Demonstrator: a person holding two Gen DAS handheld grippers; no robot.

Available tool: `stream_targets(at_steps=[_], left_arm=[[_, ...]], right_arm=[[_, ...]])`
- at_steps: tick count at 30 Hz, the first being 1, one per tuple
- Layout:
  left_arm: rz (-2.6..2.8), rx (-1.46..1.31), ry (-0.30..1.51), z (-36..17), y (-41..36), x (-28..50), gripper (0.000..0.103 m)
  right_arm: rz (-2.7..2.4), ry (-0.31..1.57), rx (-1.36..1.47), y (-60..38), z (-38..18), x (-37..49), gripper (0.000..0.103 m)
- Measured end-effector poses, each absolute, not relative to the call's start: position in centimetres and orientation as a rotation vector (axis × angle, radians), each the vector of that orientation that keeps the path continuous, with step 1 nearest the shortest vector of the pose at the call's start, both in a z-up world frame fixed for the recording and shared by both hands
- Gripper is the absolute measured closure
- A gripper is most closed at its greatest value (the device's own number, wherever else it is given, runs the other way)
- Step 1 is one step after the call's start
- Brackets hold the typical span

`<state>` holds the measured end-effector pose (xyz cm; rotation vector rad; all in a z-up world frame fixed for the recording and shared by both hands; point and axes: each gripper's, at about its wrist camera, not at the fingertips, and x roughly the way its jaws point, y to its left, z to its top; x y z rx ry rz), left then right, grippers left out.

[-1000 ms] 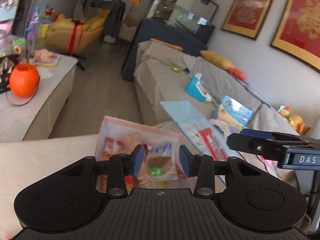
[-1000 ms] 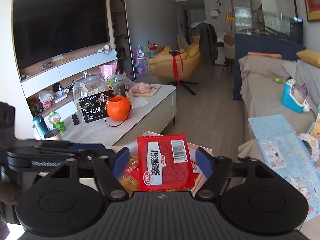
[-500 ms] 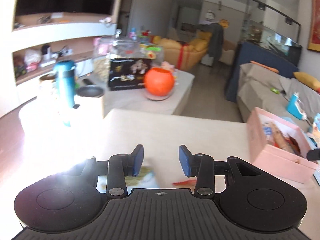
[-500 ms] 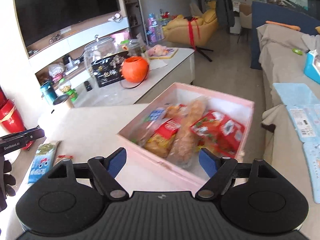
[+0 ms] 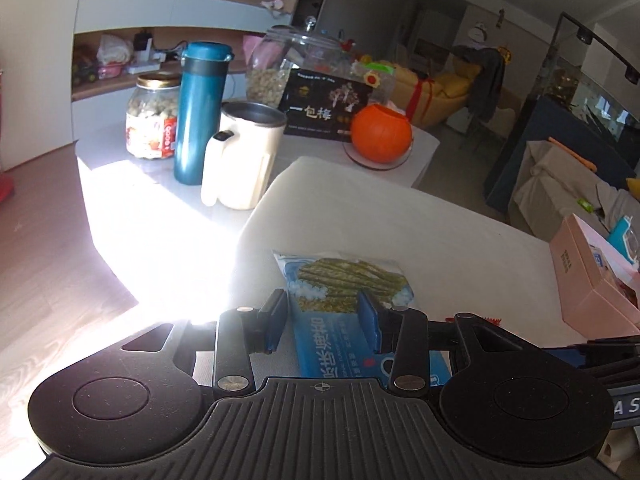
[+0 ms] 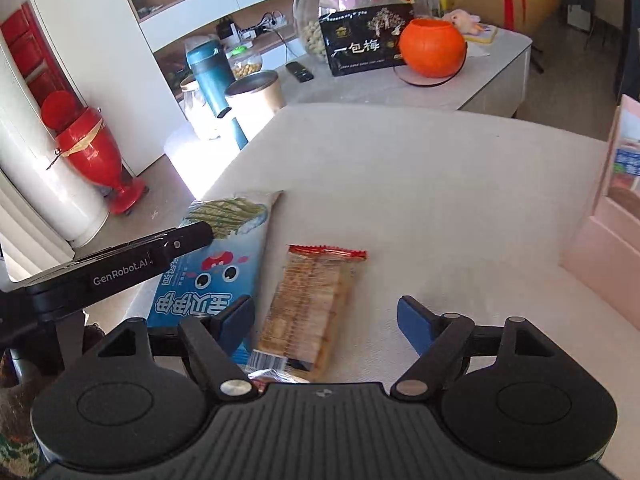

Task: Organize snacks
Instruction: 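Move the left gripper to the blue seaweed bag while the right gripper approaches the wafer bar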

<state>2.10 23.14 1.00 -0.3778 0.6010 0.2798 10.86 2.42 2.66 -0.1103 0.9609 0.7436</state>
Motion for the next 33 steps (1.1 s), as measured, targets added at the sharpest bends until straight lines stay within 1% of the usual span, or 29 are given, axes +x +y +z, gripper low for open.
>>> stream_targets(at_steps=[1, 2, 3, 4, 7, 11, 14, 18, 19, 20, 21, 22, 23, 27, 28, 29, 33], left_arm=[[0.271, -0.362, 0.602, 1.0, 23.0, 2.1, 0.060], [0.257, -0.345, 0.604, 1.0, 22.7, 2.1, 0.060], [0.237, -0.335, 0.606, 1.0, 22.4, 2.1, 0.060], [0.216, -0.328, 0.609, 1.0, 22.0, 2.1, 0.060], [0.141, -0.309, 0.621, 0.9, 20.5, 2.3, 0.060], [-0.006, -0.266, 0.648, 0.9, 16.8, 2.8, 0.061], [-0.107, -0.222, 0.667, 1.2, 13.9, 3.1, 0.061], [-0.100, -0.122, 0.660, 2.2, 10.9, 2.5, 0.060], [-0.089, -0.088, 0.657, 2.5, 10.4, 2.3, 0.061], [-0.089, -0.049, 0.657, 2.9, 9.8, 2.1, 0.061], [-0.103, -0.021, 0.663, 3.2, 9.2, 1.8, 0.061], [-0.126, 0.000, 0.679, 3.4, 8.7, 1.7, 0.061], [-0.149, 0.020, 0.697, 3.5, 8.2, 1.6, 0.060], [-0.196, 0.161, 0.781, 2.7, 5.8, 1.3, 0.060], [-0.202, 0.185, 0.797, 2.3, 5.3, 1.3, 0.058], [-0.206, 0.203, 0.802, 2.1, 4.9, 1.3, 0.055], [-0.208, 0.221, 0.806, 1.8, 4.4, 1.5, 0.051]], right_arm=[[0.745, 0.964, -0.126, 2.9, 2.3, 10.8, 0.033], [0.737, 0.929, -0.160, 3.1, 2.4, 10.4, 0.044], [0.750, 0.913, -0.199, 3.2, 2.4, 10.0, 0.053], [0.760, 0.907, -0.233, 3.1, 2.5, 9.6, 0.065], [0.752, 0.888, -0.305, 1.2, 2.9, 8.4, 0.065], [0.703, 0.900, -0.285, -3.2, 3.1, 8.0, 0.065], [0.611, 0.872, -0.298, -6.3, 2.9, 8.1, 0.065], [0.526, 0.862, -0.282, -10.5, 2.6, 8.6, 0.064], [0.515, 0.866, -0.259, -11.5, 2.6, 8.8, 0.058], [0.500, 0.867, -0.241, -12.3, 2.5, 8.9, 0.043], [0.479, 0.864, -0.231, -13.0, 2.3, 9.0, 0.034], [0.454, 0.854, -0.230, -13.6, 2.1, 9.0, 0.022], [0.433, 0.835, -0.237, -14.2, 1.7, 9.0, 0.018], [0.434, 0.780, -0.218, -15.1, 0.7, 8.9, 0.010], [0.433, 0.776, -0.202, -15.4, 0.6, 9.0, 0.008], [0.430, 0.774, -0.178, -15.6, 0.4, 9.2, 0.005], [0.437, 0.767, -0.156, -15.9, 0.2, 9.3, 0.004]])
